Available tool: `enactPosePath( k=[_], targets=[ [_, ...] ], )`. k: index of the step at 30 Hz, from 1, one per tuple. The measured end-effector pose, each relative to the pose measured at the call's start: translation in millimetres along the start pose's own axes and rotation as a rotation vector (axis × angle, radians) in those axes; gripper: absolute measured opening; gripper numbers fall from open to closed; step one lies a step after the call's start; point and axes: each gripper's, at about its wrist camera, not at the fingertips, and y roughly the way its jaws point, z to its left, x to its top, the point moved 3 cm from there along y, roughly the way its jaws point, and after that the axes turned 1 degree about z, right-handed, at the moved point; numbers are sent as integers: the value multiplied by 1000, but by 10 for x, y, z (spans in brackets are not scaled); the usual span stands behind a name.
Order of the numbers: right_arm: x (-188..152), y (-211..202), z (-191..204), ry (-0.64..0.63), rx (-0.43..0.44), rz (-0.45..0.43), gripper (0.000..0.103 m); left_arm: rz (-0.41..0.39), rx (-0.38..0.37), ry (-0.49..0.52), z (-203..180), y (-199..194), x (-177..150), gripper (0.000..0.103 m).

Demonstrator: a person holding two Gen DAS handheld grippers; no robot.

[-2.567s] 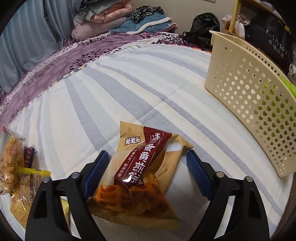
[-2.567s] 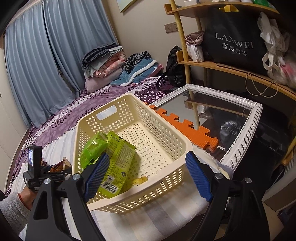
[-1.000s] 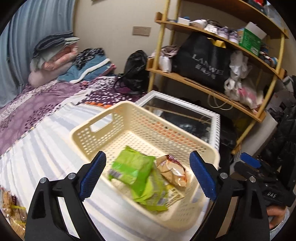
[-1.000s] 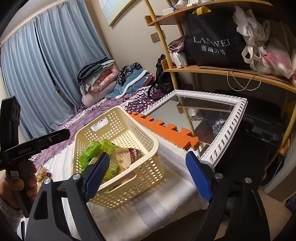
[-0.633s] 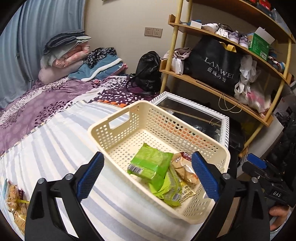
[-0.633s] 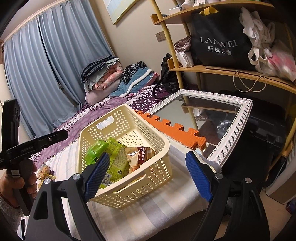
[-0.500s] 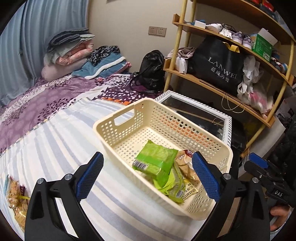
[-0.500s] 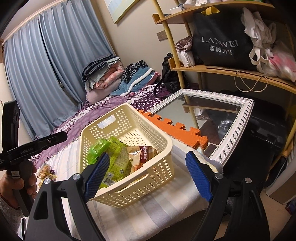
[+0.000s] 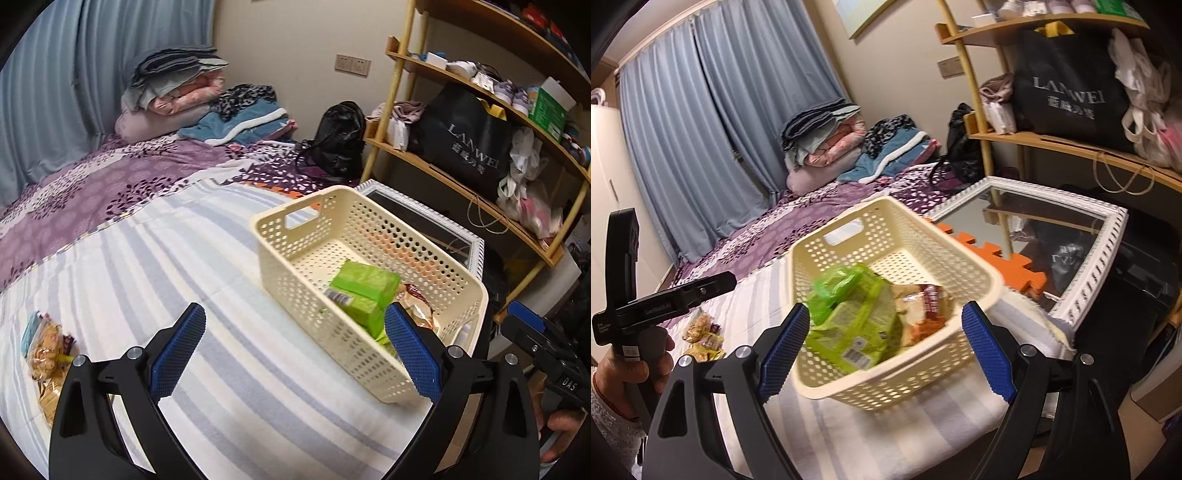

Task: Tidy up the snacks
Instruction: 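Move both tools back from the basket to the snack pile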

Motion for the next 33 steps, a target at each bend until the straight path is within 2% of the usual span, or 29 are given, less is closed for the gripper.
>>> enactPosePath(
  k=[19,33],
  targets=[
    [-214,298,1065,-114,173,105,84,-31,136,-196,1122,-564,-443,99],
    [-444,617,1852,-176,301,237,84,-20,265,-389,2065,-1026,-1090,100]
  ],
)
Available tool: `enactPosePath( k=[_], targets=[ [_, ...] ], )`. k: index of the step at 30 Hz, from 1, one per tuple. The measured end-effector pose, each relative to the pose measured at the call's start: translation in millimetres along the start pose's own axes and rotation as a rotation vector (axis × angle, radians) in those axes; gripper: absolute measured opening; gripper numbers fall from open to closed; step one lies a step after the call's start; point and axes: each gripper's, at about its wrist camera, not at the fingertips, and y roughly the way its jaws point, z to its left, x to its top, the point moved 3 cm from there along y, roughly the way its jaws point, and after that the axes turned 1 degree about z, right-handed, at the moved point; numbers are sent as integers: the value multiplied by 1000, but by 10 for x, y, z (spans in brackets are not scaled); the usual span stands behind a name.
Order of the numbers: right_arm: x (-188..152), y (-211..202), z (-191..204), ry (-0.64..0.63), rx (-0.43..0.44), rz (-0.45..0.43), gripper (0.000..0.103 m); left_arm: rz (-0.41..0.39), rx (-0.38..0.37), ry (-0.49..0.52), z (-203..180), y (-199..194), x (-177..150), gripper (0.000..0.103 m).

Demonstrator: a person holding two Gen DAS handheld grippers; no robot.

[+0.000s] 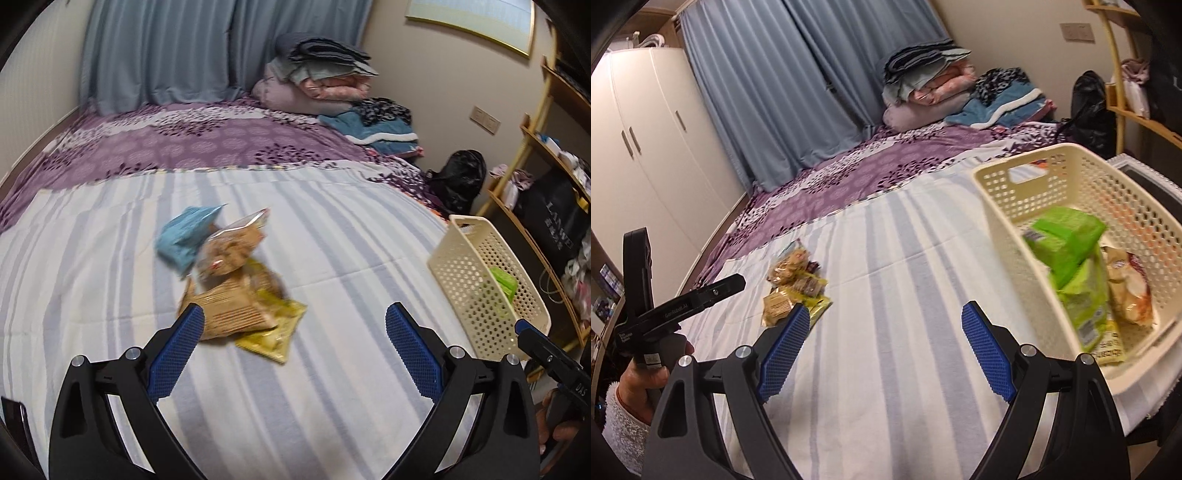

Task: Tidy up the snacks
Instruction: 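Move both tools back from the basket to the snack pile, then grasp the yellow cracker packet with the right gripper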

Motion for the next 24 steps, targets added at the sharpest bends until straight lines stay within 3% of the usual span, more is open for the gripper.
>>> enactPosePath(
  k=[8,24],
  targets=[
    [16,310,385,-52,49,55,84,3,65,-66,438,-48,-110,100],
    [37,1162,886,-115,105,199,84,45,86,-106,815,132,-265,100]
  ],
)
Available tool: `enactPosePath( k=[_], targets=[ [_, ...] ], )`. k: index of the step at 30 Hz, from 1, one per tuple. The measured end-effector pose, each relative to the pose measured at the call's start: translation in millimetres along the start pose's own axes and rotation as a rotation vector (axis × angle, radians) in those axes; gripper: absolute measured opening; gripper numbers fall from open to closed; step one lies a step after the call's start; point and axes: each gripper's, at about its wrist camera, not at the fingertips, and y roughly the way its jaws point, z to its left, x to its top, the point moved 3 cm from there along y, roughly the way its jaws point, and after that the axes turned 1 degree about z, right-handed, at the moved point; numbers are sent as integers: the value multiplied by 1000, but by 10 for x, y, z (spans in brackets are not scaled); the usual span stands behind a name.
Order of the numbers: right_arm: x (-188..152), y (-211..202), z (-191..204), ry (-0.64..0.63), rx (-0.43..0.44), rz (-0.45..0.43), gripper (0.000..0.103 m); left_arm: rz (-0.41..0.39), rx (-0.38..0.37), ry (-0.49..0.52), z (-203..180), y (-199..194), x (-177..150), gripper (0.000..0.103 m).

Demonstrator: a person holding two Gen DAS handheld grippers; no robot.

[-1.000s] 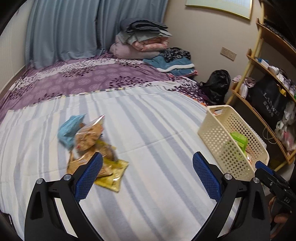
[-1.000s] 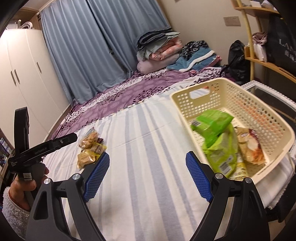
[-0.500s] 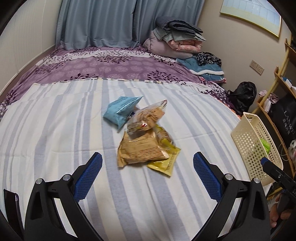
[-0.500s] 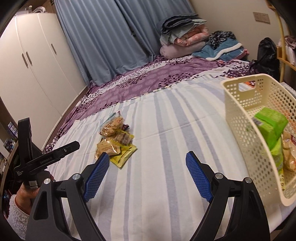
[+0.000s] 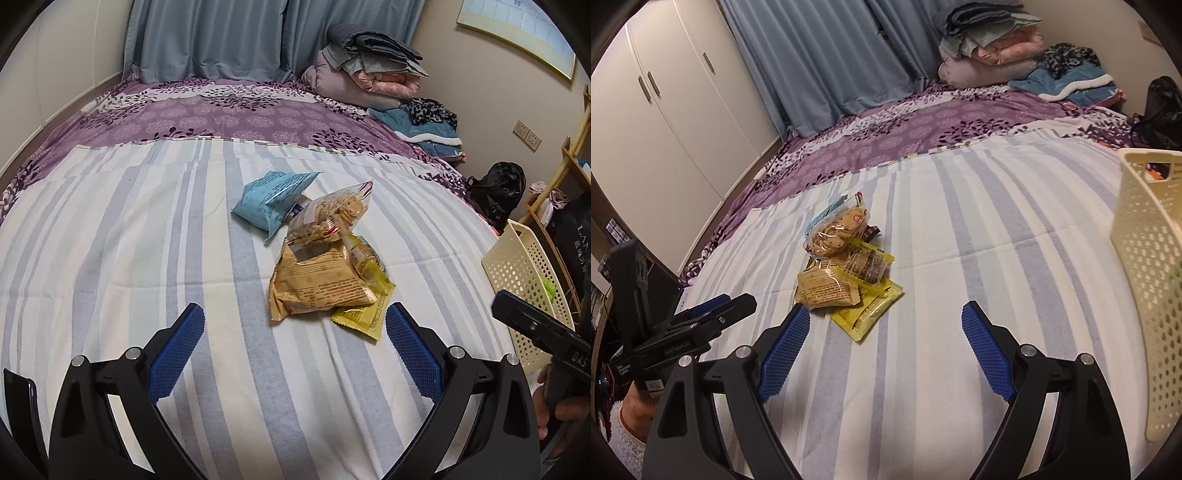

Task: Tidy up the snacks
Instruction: 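Grasp the yellow cracker packet with the right gripper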

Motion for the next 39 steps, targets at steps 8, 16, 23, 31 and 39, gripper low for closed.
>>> enactPosePath(
  k=[8,16,23,31,39],
  targets=[
    [117,458,214,-42,20,55,84,25,19,-18,166,113,-40,100],
    [303,910,317,-23,44,97,84,49,32,-39,315,216,-86,100],
    [392,1299,304,4,19,135,81,67,37,-61,415,298,-125,100],
    [374,1503,201,39,24,167,60,79,42,-78,472,379,-113,100],
    [345,1483,146,37,28,169,46,87,40,-74,448,428,-109,100]
  ],
)
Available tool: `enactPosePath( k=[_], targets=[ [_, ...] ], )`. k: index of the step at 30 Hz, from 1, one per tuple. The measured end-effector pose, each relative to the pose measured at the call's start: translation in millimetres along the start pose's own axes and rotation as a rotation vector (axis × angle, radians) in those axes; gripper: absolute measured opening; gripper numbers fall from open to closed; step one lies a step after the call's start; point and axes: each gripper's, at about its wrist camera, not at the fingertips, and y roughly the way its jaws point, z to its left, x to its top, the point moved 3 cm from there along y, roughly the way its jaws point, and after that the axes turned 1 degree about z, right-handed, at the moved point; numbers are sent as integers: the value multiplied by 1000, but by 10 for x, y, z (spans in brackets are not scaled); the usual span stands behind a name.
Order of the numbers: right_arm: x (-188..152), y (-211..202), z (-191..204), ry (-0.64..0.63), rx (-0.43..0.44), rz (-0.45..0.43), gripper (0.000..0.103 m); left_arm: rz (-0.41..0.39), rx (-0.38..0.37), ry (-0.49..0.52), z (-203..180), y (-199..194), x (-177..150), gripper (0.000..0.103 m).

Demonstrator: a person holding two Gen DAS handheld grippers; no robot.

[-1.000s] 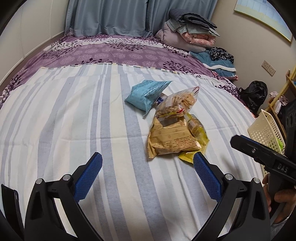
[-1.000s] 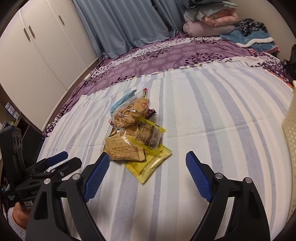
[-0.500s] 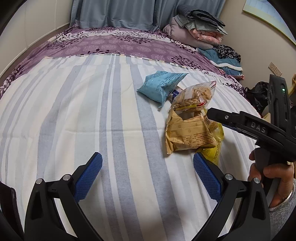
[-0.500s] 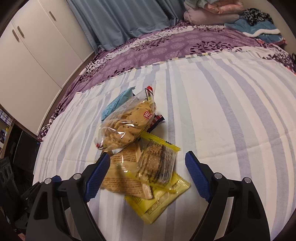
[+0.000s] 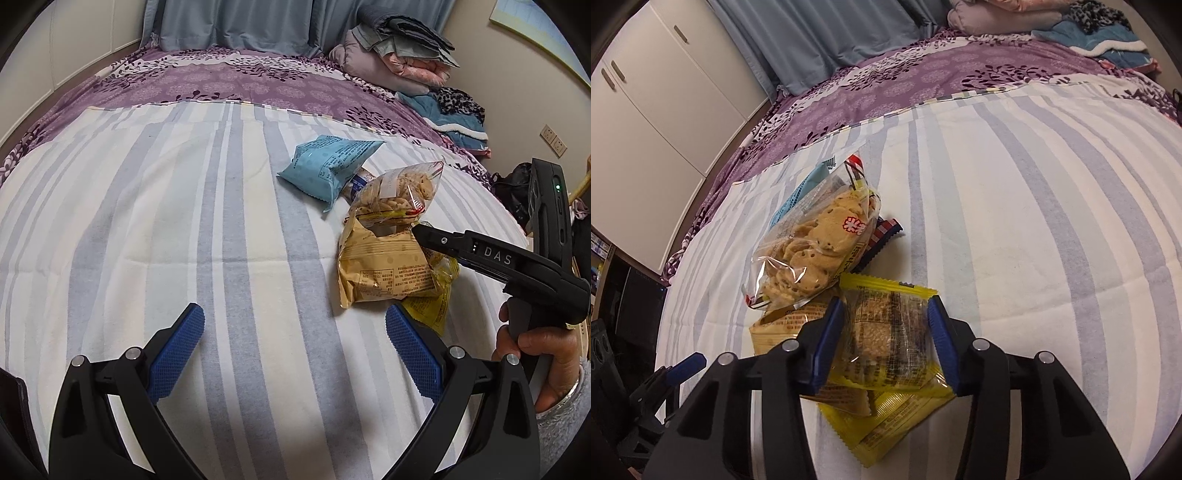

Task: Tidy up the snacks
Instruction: 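Grasp the yellow cracker packet with the right gripper, then grasp the tan bread bag with the left gripper while the right holds the yellow packet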

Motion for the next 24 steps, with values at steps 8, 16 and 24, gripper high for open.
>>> enactPosePath(
  k=[8,16,24],
  targets=[
    [-113,-91,104,-64,-9,-1,45,-3,4,1,15,-10,8,100],
    [-416,-241,271,-148,-4,16,41,-11,9,5,14,-56,11,100],
    [-675,-459,262,-138,6,1,40,-15,5,29,-75,-33,50,100]
  ],
)
